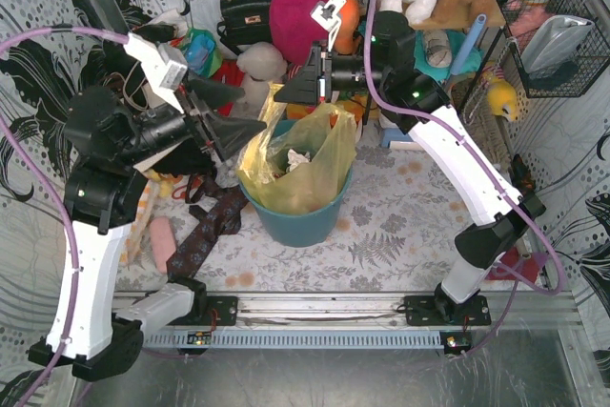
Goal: Tie the trash bag
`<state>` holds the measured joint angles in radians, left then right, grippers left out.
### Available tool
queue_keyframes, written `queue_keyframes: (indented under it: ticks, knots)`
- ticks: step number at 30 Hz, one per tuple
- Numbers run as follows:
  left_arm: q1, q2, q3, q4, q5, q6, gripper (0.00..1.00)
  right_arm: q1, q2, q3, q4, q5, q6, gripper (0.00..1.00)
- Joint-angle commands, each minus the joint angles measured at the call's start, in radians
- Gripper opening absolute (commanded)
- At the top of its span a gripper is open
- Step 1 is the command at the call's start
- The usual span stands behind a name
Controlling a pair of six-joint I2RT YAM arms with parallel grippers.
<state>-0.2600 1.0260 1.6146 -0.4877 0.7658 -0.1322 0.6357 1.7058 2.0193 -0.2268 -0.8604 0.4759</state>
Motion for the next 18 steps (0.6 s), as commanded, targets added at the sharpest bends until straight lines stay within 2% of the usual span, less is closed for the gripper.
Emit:
queue_keyframes:
  ticks: [1,3,7,9,14,18]
  knots:
    - [-0.032,0.047,0.106,0.084,-0.025,-0.085,0.9,0.005,-0.034,-0.022,-0.004,0.069,-0.031,0.0]
    - [-0.089,0.073,0.15,0.066,-0.091,-0.081,0.9,0.005,-0.033,-0.035,-0.003,0.083,-0.031,0.0]
    - [-0.397,0.169,0.28,-0.106,-0.369,0.059,0.91,0.005,-0.033,-0.045,0.003,0.09,-0.027,0.0]
    - [-0.501,0.218,0.334,-0.158,-0.482,0.1,0.92,0.005,-0.033,-0.041,-0.001,0.092,-0.026,0.0]
    - [-0.595,0.274,0.366,-0.145,-0.555,0.129,0.94,0.005,-0.033,-0.051,0.002,0.095,-0.022,0.0]
    - [-0.611,0.287,0.355,-0.107,-0.593,0.15,0.96,0.005,-0.034,-0.058,0.016,0.093,-0.013,0.0]
